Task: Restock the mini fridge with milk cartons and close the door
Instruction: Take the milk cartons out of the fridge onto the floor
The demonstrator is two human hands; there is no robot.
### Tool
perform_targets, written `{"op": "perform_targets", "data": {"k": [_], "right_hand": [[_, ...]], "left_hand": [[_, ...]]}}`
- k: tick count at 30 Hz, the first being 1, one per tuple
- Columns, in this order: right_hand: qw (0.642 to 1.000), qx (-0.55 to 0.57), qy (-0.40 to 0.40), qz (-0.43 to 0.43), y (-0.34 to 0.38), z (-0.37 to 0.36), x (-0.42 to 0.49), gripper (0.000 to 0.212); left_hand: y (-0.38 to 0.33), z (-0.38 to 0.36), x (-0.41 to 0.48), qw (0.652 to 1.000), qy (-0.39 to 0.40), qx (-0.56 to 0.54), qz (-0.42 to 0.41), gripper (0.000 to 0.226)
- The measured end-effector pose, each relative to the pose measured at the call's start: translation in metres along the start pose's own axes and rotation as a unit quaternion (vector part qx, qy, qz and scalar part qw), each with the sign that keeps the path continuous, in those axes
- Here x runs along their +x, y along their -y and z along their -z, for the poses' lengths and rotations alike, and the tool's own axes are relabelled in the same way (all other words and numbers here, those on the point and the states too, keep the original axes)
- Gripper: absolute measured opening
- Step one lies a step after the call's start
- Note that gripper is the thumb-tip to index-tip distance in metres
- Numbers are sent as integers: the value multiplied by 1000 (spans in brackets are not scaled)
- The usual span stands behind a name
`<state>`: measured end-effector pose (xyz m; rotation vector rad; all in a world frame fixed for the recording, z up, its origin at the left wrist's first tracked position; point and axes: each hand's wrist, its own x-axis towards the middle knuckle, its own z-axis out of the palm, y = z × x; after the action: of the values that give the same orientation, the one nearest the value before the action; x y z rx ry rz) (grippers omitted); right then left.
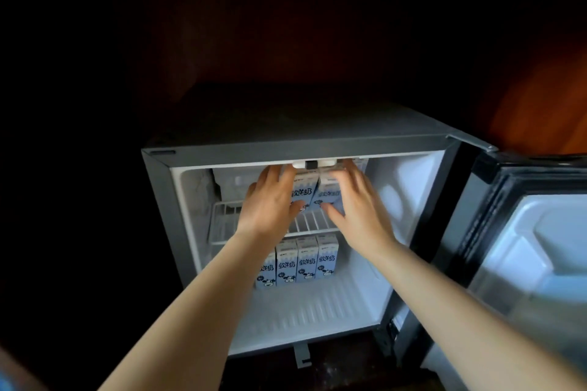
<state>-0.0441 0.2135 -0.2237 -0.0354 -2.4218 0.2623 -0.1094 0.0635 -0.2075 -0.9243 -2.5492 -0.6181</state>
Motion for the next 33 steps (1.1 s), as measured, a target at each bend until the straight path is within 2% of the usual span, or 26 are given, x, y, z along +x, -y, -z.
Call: {"op": "perform_targets", "data": {"k": [5, 9, 14, 17, 23, 33], "right_hand": [[997, 66, -34, -11, 0, -1, -21, 49], [1000, 6, -20, 3, 5, 0, -17, 49], [999, -43, -1, 15, 8, 8, -15, 47], [998, -56, -10, 9, 10, 17, -15, 45], [997, -74, -4, 1, 19, 41, -21, 40], [996, -89, -18, 2, 18, 124, -44, 37]], "left_hand": [[-11, 4, -8, 996, -9, -91, -8, 40], [-15, 5, -8, 998, -17, -63, -1, 38], [-17, 11, -11, 1000, 5, 17, 6, 50], [-21, 15, -18, 998, 19, 59, 3, 44], [-30, 27, -32, 999, 25, 24, -8, 44], [-83, 71, -56, 998, 14, 40, -56, 45]]}}
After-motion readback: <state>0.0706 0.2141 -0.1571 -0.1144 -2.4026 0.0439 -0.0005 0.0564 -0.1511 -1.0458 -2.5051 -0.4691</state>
